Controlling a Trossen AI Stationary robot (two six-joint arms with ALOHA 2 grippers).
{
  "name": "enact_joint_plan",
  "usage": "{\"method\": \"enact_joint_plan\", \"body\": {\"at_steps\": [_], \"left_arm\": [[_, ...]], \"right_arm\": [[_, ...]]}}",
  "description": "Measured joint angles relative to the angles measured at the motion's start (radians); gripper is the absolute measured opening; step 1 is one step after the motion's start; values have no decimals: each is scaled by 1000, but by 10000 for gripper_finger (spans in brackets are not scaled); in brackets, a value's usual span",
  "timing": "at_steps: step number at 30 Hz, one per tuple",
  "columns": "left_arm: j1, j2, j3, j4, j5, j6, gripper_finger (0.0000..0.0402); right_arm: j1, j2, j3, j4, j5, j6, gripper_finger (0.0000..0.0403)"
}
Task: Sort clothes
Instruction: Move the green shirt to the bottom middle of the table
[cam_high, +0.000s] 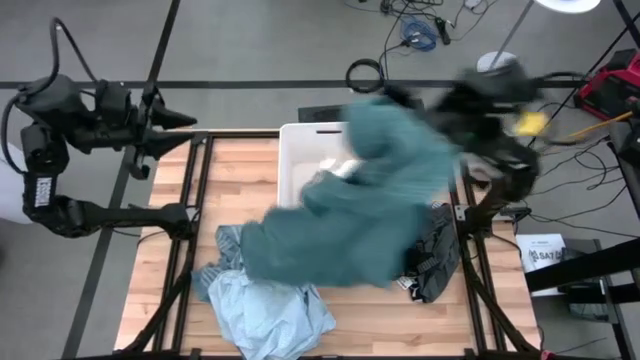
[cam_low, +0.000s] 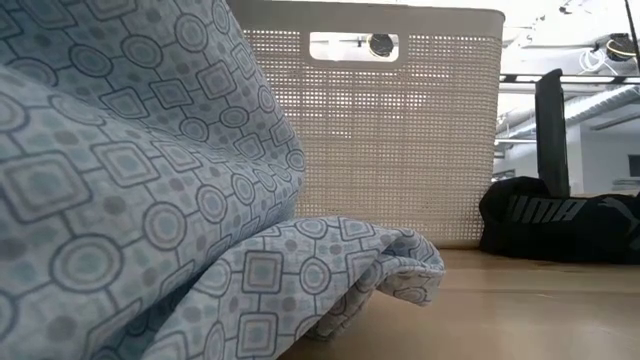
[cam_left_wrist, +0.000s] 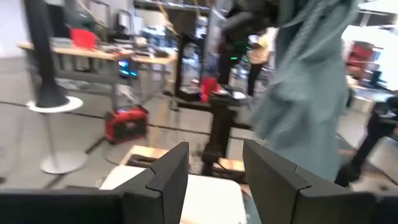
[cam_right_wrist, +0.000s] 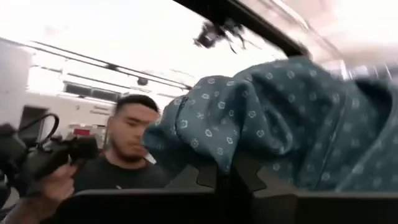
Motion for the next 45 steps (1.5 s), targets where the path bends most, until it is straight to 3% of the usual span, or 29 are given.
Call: {"method": "enact_joint_plan", "body": {"at_steps": [5,10,14,18,27,32,41,45], "left_arm": [[0,4,0,22,-50,0,162],[0,17,0,23,-50,-22,162],[0,33,0,23,-50,-26,162],[0,47,0,22,-53,-26,162],[0,80,0,22,-107,27,162],[0,90,0,23,-151,35,162],[0,92,-1,23,-154,29,162],[0,91,-1,23,-155,29,162]], "right_arm": [[68,-165,1,-176,118,-239,0],[137,-282,3,-532,403,-461,0],[199,-276,2,-754,681,-458,0],[255,-209,-4,-881,886,-404,0],[365,-158,-1,-808,930,-412,0],[442,-199,-2,-849,1046,-416,0],[608,-224,-1,-858,1151,-456,0],[684,-222,-1,-761,1184,-561,0]]}}
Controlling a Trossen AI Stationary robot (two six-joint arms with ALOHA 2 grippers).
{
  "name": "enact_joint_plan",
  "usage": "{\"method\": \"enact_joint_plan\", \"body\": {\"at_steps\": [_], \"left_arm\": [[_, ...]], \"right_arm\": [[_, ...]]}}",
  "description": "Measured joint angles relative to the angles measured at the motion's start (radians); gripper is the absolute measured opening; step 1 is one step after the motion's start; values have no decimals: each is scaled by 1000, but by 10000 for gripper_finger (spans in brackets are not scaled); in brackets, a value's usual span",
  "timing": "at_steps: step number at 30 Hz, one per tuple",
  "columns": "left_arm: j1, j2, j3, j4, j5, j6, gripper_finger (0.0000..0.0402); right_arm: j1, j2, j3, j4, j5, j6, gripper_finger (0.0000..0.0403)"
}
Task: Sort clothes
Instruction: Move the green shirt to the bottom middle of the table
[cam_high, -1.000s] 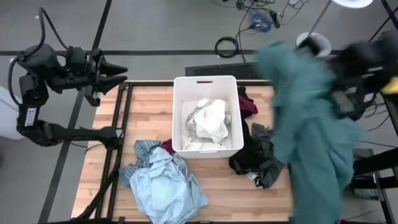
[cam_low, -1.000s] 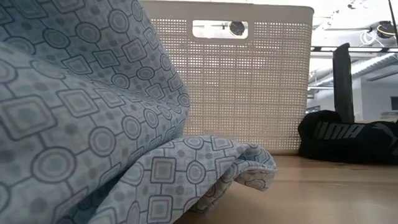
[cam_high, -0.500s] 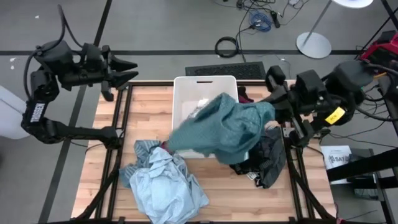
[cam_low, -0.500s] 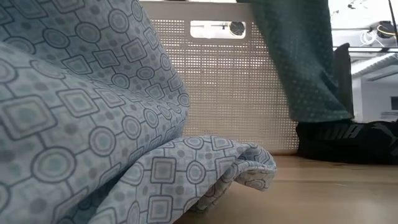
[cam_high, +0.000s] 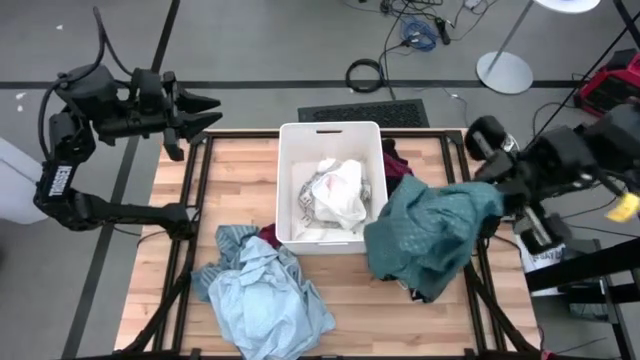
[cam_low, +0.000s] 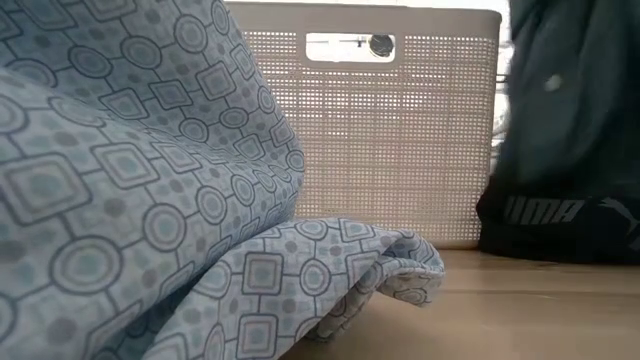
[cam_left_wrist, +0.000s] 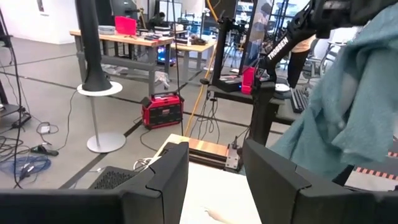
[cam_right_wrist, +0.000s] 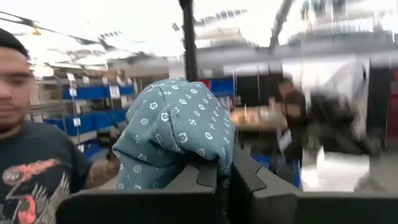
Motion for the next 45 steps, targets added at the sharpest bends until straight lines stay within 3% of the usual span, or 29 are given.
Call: {"method": "enact_joint_plan", "body": {"at_steps": [5,12,16,19,22,25,28,30,36,41,45], "left_arm": [[0,0,0,0,-7,-1,162],[0,3,0,-1,-7,-1,162],[0,3,0,-1,-7,-1,162],[0,6,0,0,-7,1,162],[0,14,0,1,-7,1,162],[0,22,0,2,-7,6,162],[0,34,0,3,-7,8,162],[0,42,0,3,-7,24,162],[0,63,0,6,-7,33,162],[0,77,0,29,-2,27,162],[0,88,0,34,1,26,162]], "right_arm": [[76,0,0,169,-4,-208,0],[75,7,0,150,150,-200,0],[75,5,1,-85,282,-13,0],[62,23,1,-327,415,247,0],[50,41,-14,-532,455,524,0],[50,42,-78,-719,346,808,0],[52,42,-193,-775,221,1056,0],[56,30,-277,-700,144,1137,0],[72,-38,-546,-254,-3,1214,0],[71,-66,-778,-232,-155,1547,0],[59,-92,-921,-231,-243,1719,0]]}}
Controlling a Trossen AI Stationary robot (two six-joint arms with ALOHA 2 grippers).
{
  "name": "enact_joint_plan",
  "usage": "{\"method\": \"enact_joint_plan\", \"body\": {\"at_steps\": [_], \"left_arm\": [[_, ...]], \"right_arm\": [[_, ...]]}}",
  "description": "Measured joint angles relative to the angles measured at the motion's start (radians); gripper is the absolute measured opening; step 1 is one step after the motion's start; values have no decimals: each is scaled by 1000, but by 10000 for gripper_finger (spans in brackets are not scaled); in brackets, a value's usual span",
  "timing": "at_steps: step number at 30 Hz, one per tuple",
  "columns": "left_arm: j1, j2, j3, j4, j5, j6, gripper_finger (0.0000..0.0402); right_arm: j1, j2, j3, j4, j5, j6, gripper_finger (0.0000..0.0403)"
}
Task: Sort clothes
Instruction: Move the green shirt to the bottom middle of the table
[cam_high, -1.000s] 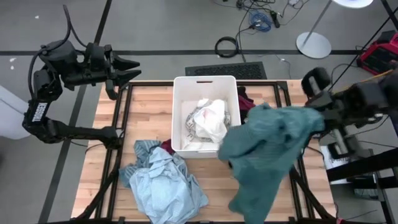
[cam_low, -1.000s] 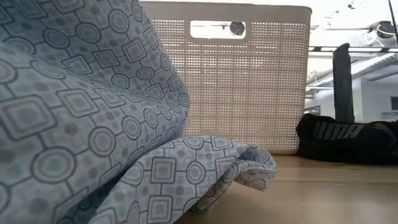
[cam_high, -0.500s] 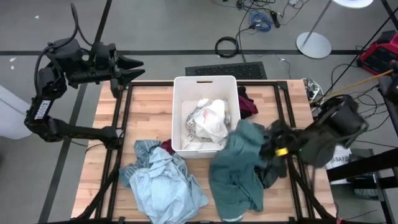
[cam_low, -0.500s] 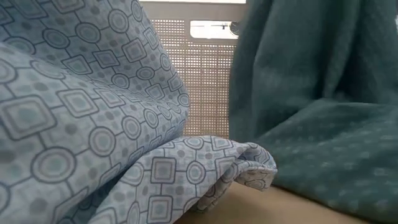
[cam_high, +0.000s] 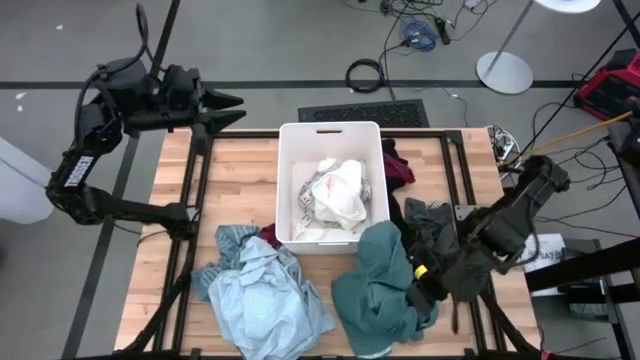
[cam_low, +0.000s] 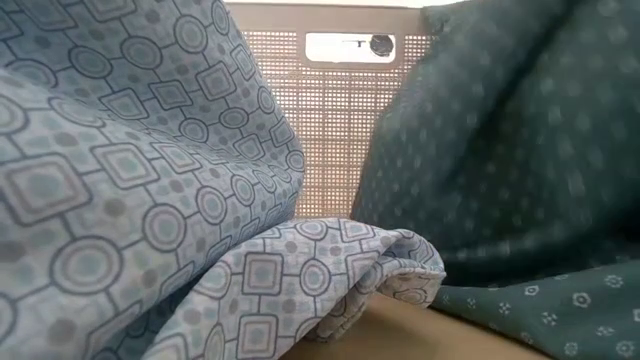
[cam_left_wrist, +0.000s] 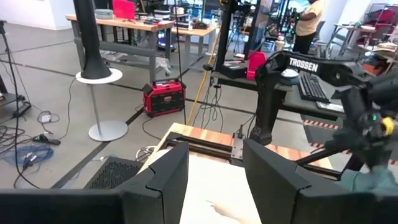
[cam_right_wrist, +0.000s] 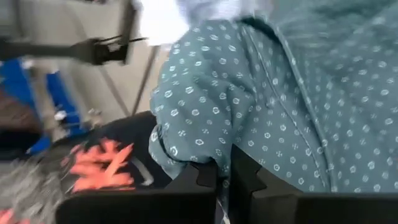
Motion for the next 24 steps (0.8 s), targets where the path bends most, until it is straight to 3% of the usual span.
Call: {"method": "enact_joint_plan", "body": {"at_steps": [4,14,18,24], "left_arm": [[0,4,0,0,4,-3,162],[0,4,0,-7,5,-28,162],[0,3,0,-8,5,-26,162],[0,4,0,-7,5,-21,162]], "right_arm": [[-17,-7,-37,17,-41,42,4],[11,16,-37,-35,-386,228,17],[21,20,-38,-30,-403,293,14],[-43,19,-38,-32,-347,229,16]]}}
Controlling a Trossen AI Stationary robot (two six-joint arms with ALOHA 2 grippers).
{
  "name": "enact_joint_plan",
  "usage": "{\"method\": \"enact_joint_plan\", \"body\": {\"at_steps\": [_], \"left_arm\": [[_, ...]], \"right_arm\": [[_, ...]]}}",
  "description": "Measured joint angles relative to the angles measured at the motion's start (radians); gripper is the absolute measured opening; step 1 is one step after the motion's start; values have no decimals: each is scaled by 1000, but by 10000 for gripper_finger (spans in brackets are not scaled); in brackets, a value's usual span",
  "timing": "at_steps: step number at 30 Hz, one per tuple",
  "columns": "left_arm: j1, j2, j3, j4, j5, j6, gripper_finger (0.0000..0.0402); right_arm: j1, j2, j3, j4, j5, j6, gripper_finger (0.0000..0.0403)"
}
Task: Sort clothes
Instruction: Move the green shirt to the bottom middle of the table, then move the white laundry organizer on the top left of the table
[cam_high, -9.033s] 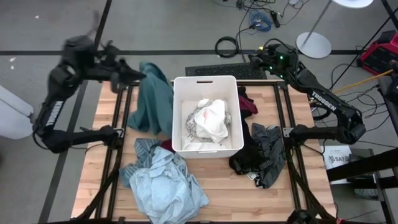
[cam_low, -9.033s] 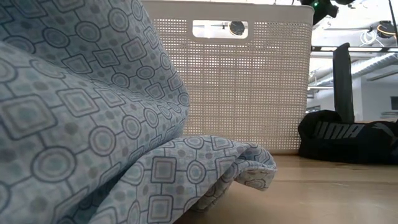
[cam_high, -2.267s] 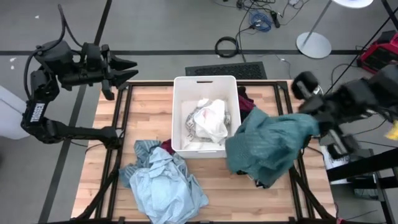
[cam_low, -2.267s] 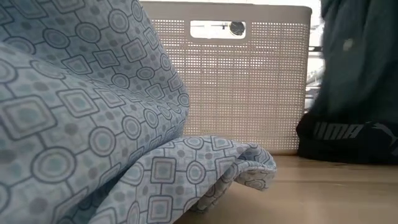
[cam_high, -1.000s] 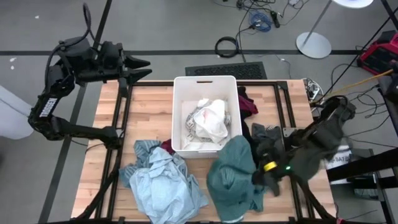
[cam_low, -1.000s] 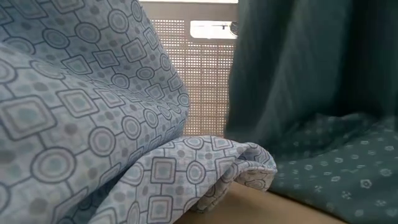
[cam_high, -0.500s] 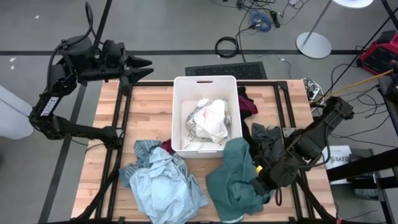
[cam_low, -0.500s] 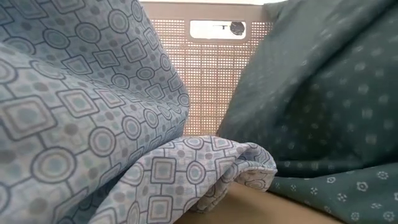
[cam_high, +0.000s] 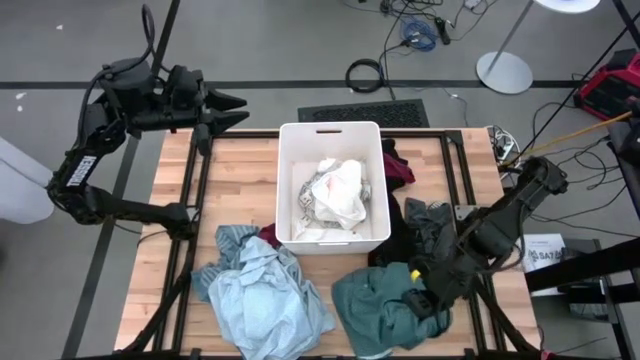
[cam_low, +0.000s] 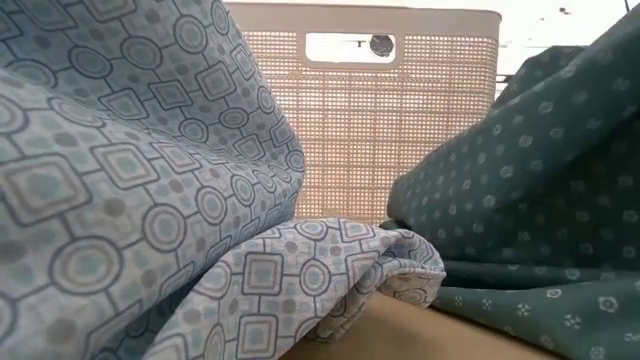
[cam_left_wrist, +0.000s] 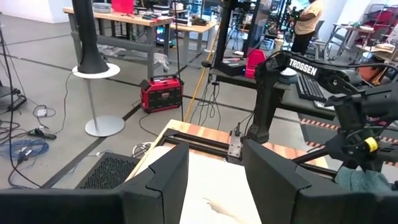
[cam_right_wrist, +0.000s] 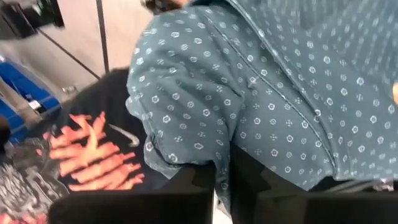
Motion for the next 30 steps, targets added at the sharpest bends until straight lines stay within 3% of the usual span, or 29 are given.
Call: {"method": "enact_joint_plan", "body": {"at_steps": [5,14,18,21,23,27,30], "left_arm": [[0,0,0,-2,0,-2,162],[0,0,0,-31,2,-7,162],[0,0,0,-30,31,-8,162],[-6,12,0,-45,166,16,162],[-27,34,1,-87,203,18,162],[-49,80,1,-183,80,-75,162],[-59,125,-1,-254,-5,-123,162]], "right_arm": [[-85,-1,0,-5,-49,-61,55],[-225,-4,0,-100,-233,-257,194],[-304,-19,0,-203,-218,-347,229],[-363,-40,0,-264,-120,-423,233],[-406,-69,0,-290,-15,-468,231],[-479,-143,0,-317,250,-493,217],[-523,-195,1,-369,364,-509,207]]}}
